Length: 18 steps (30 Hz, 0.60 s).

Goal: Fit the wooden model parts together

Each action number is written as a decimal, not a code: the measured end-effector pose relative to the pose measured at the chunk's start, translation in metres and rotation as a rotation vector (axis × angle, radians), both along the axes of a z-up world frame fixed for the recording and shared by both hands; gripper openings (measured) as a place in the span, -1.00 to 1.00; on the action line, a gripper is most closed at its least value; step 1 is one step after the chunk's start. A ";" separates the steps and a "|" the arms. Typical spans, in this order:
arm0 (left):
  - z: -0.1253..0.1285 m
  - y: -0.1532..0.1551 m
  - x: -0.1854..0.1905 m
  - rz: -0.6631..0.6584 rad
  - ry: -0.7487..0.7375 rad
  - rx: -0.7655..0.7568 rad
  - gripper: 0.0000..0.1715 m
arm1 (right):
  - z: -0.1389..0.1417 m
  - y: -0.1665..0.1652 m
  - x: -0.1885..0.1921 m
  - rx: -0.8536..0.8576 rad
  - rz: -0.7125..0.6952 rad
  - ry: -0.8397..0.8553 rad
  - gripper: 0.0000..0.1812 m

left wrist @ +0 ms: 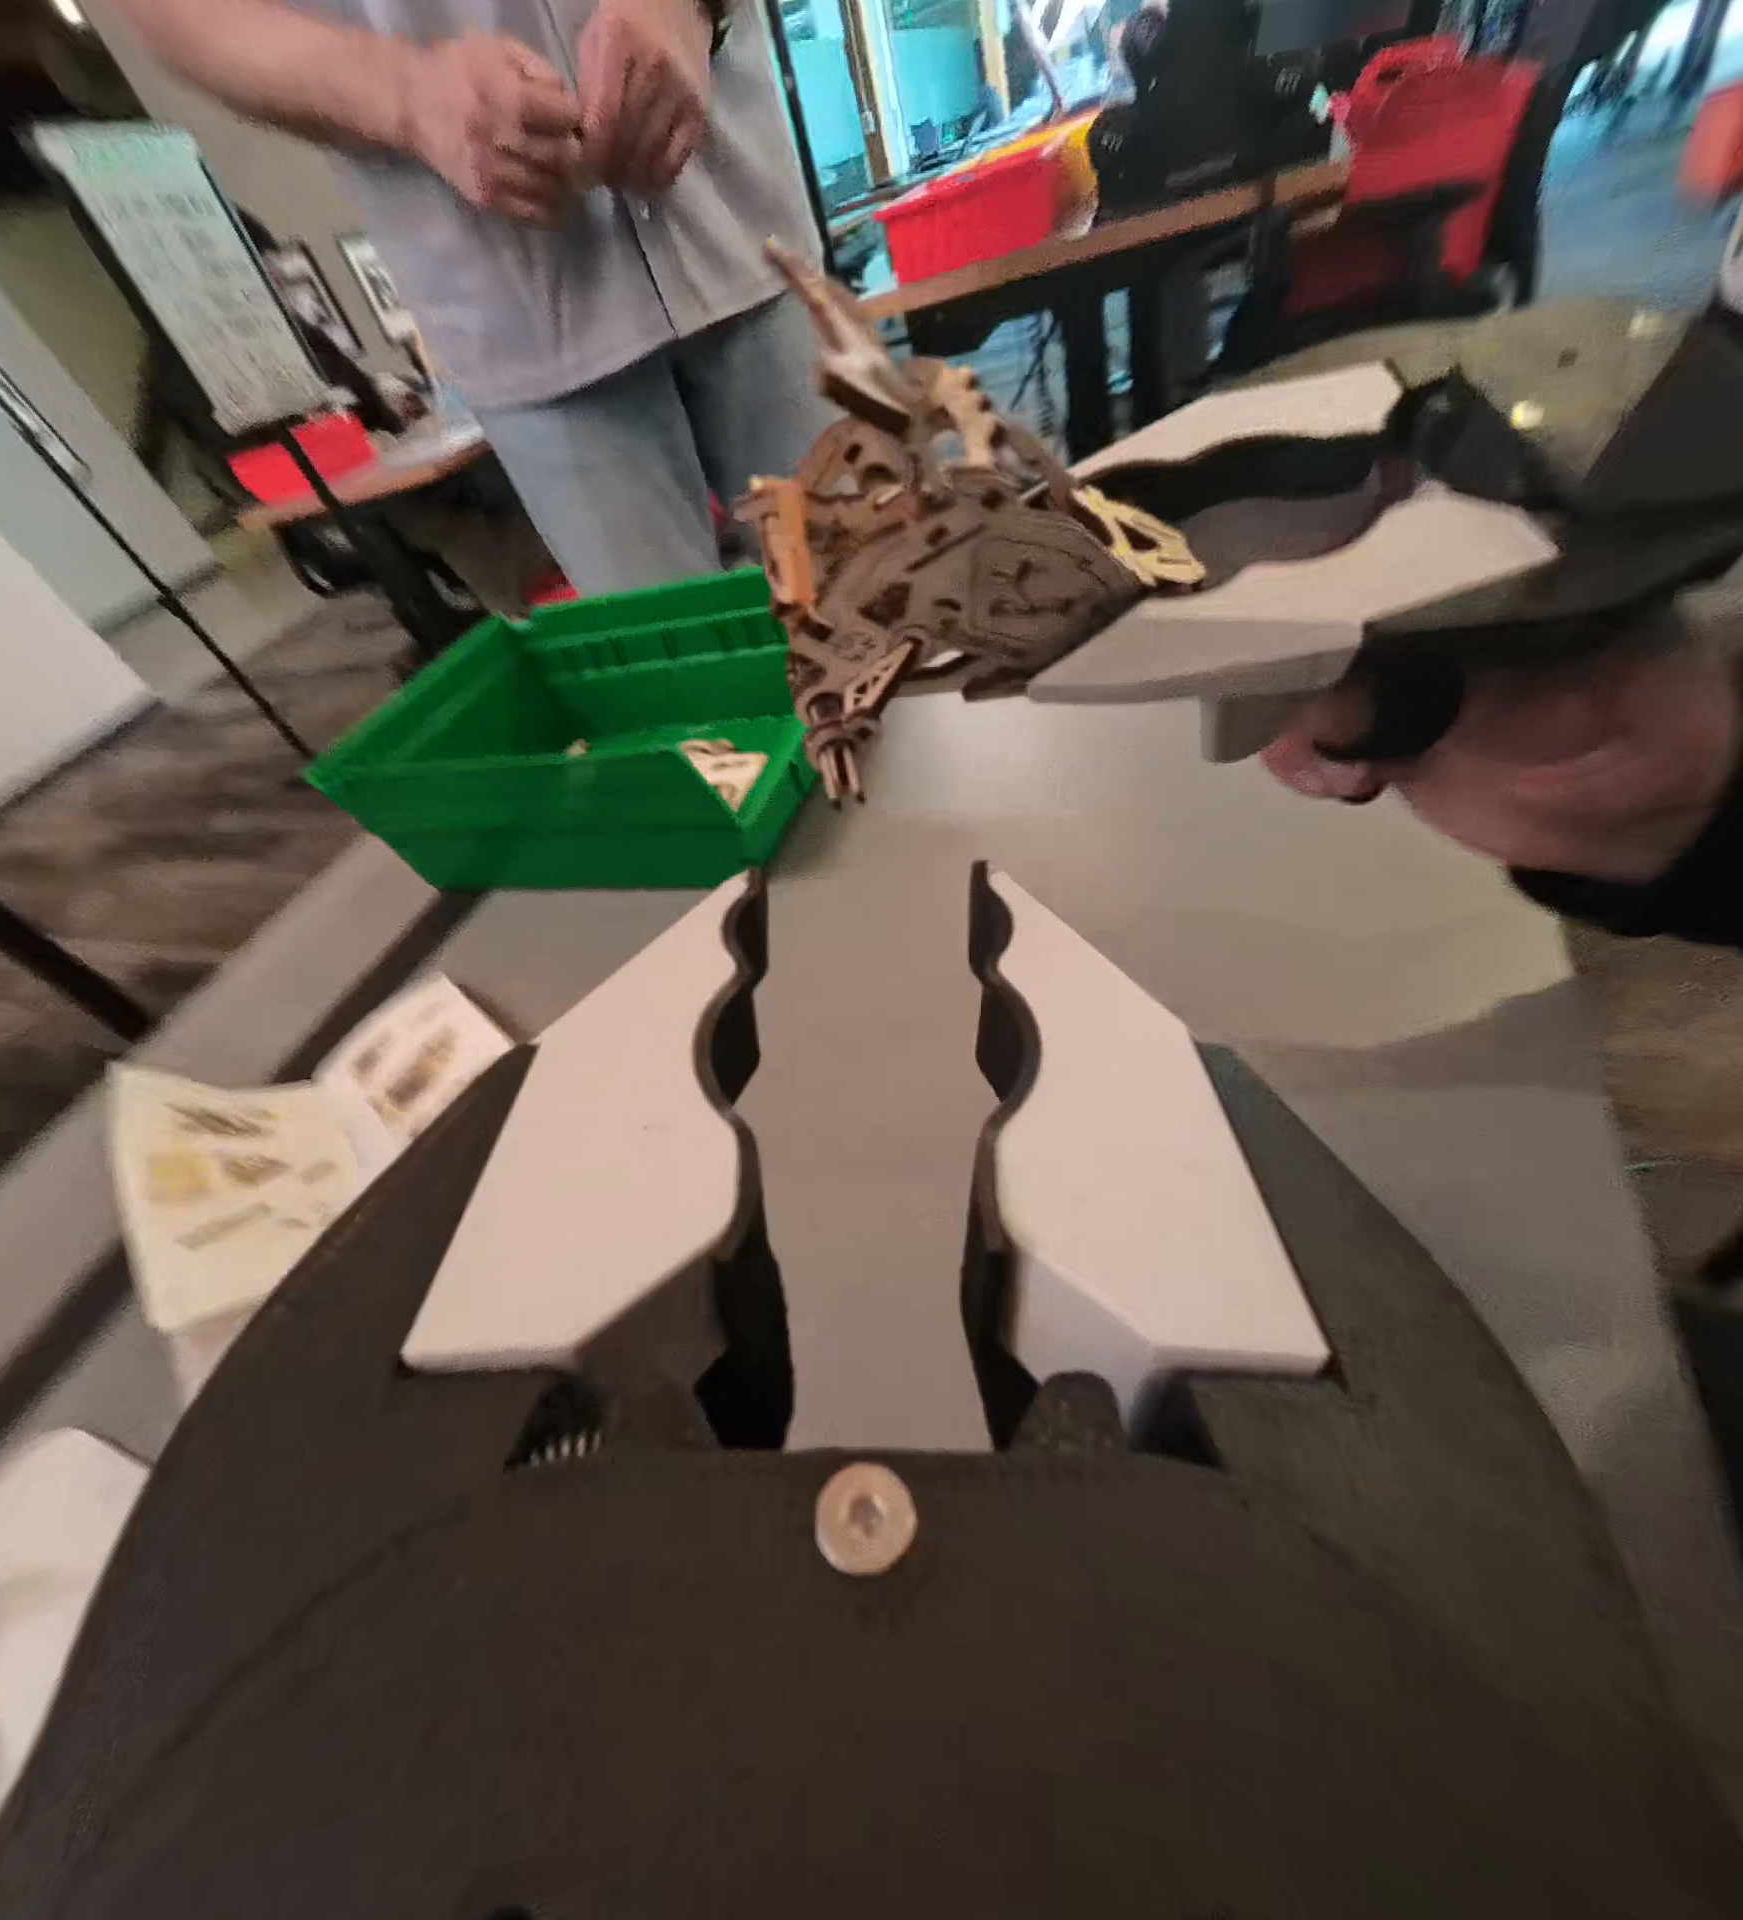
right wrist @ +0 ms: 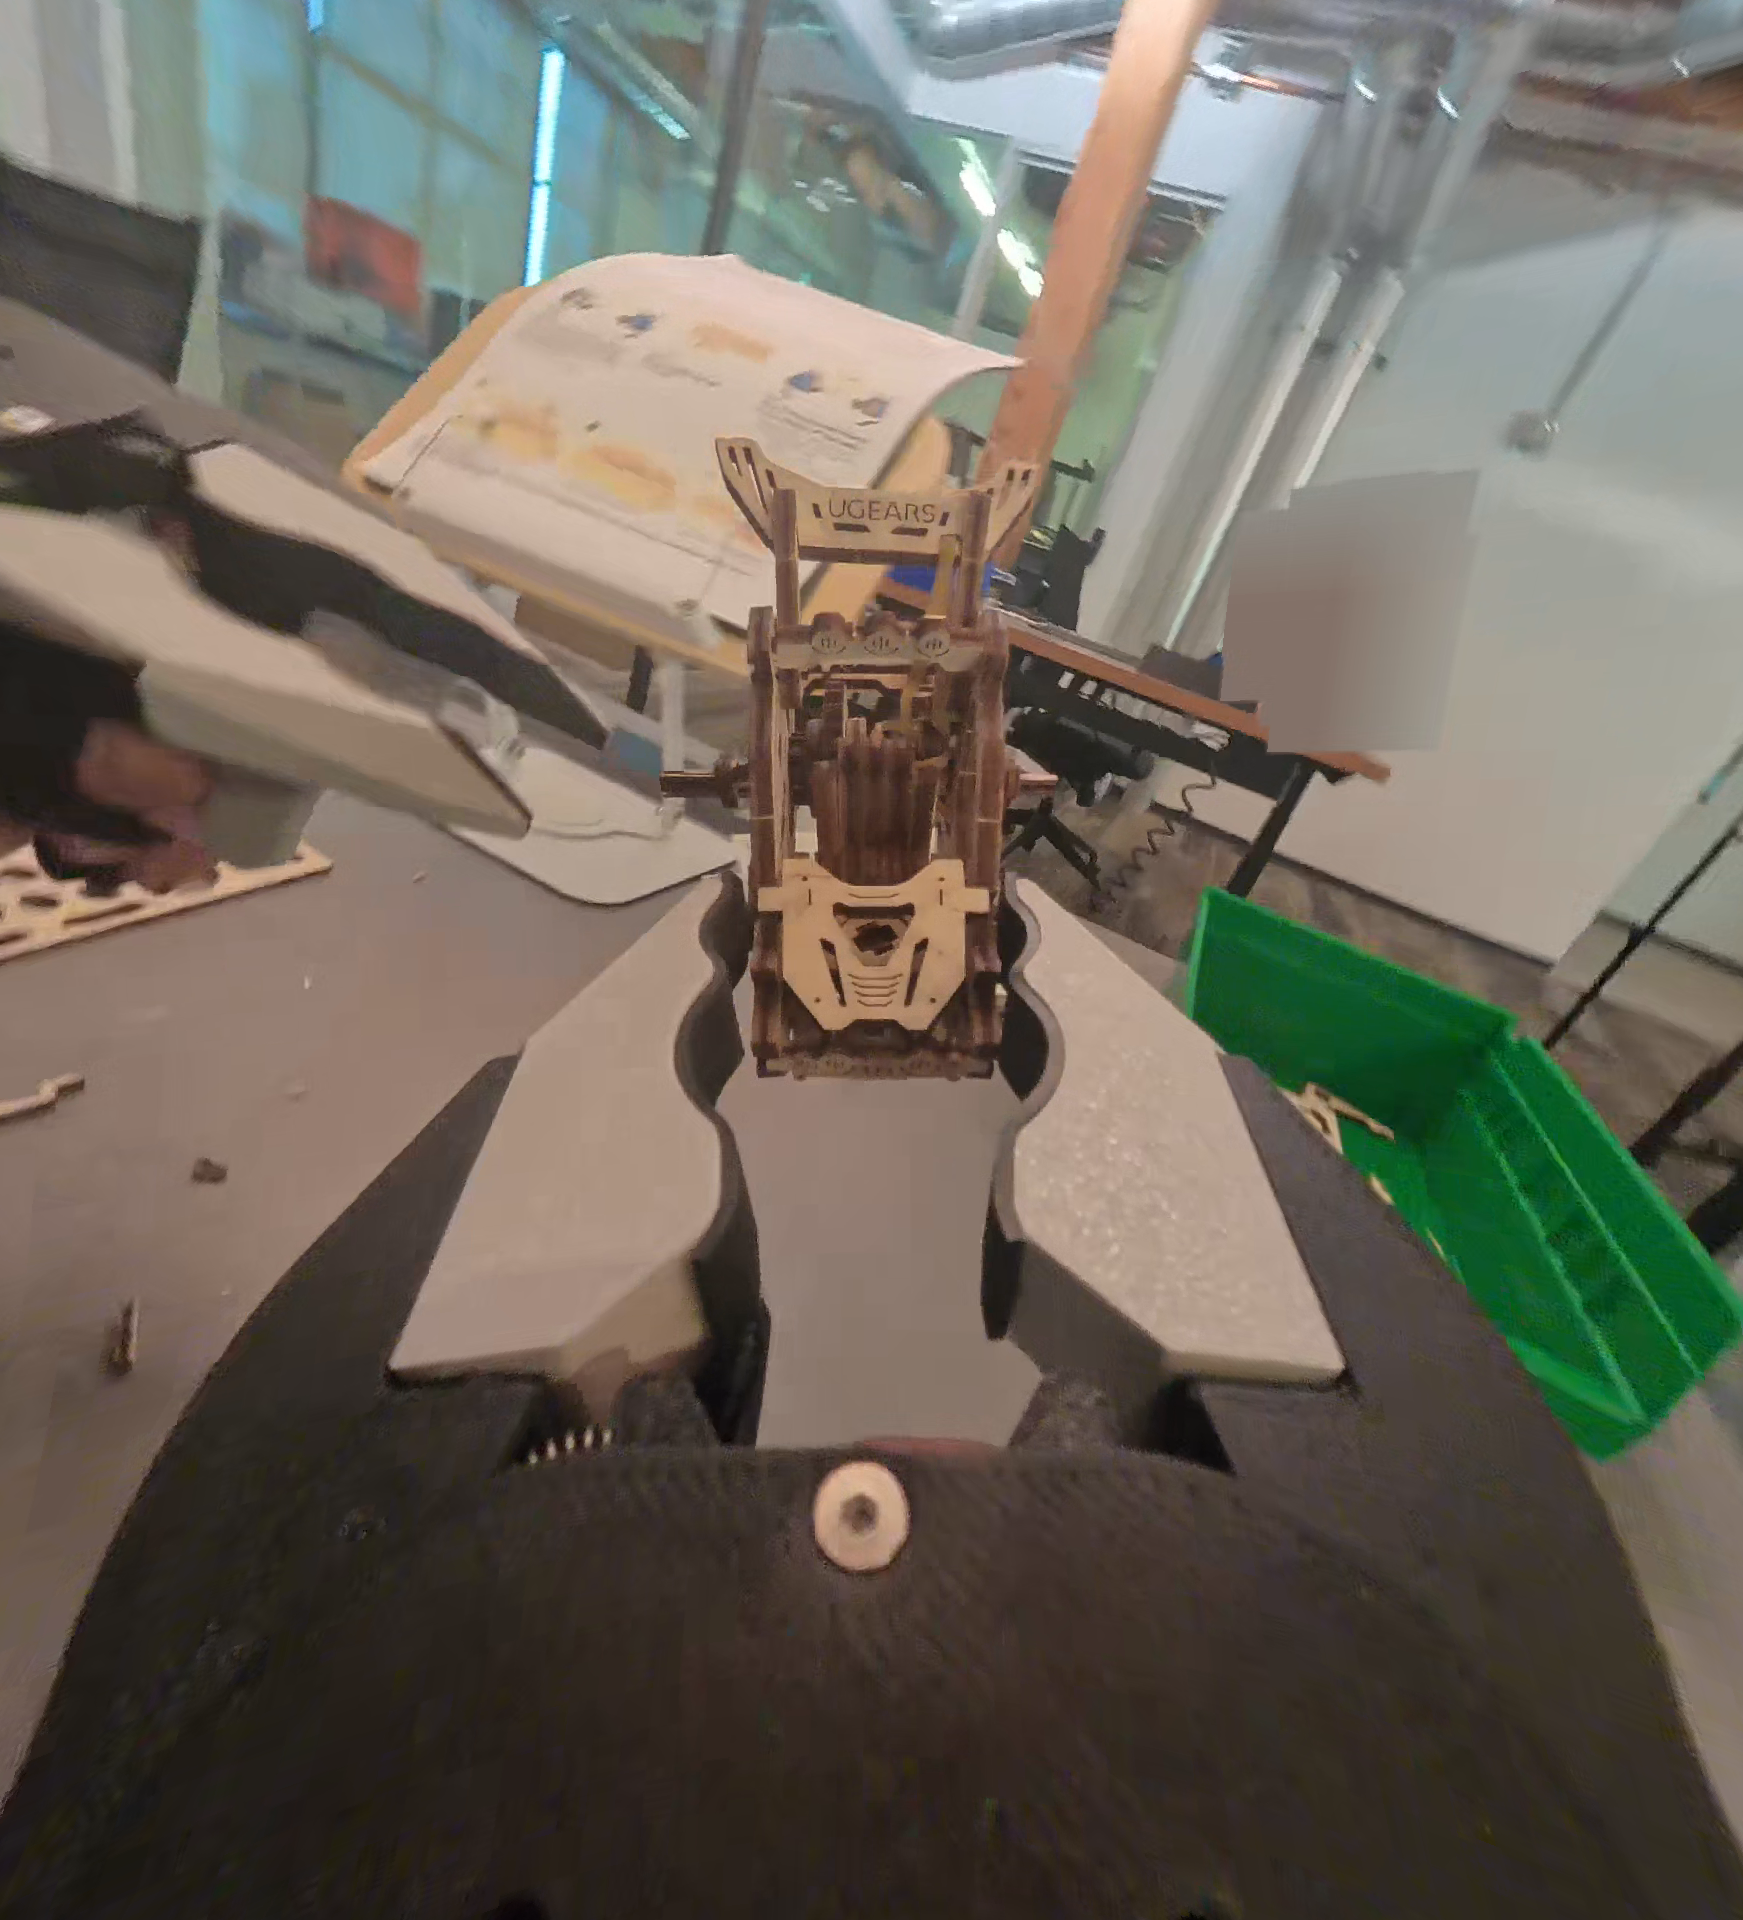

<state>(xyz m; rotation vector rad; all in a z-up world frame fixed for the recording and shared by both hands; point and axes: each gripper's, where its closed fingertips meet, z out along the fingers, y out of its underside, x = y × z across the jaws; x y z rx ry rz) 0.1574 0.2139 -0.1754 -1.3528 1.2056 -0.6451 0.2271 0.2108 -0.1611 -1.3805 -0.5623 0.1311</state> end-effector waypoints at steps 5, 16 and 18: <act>0.006 0.000 0.058 0.053 0.081 0.096 -0.44 | 0.016 -0.008 0.040 0.014 -0.121 0.023 -0.49; -0.009 -0.050 0.141 -0.083 0.081 0.081 0.29 | 0.022 -0.036 0.102 0.016 -0.323 -0.043 -0.49; -0.011 -0.056 0.147 -0.093 0.078 0.059 0.43 | 0.020 -0.038 0.101 0.005 -0.320 -0.033 -0.49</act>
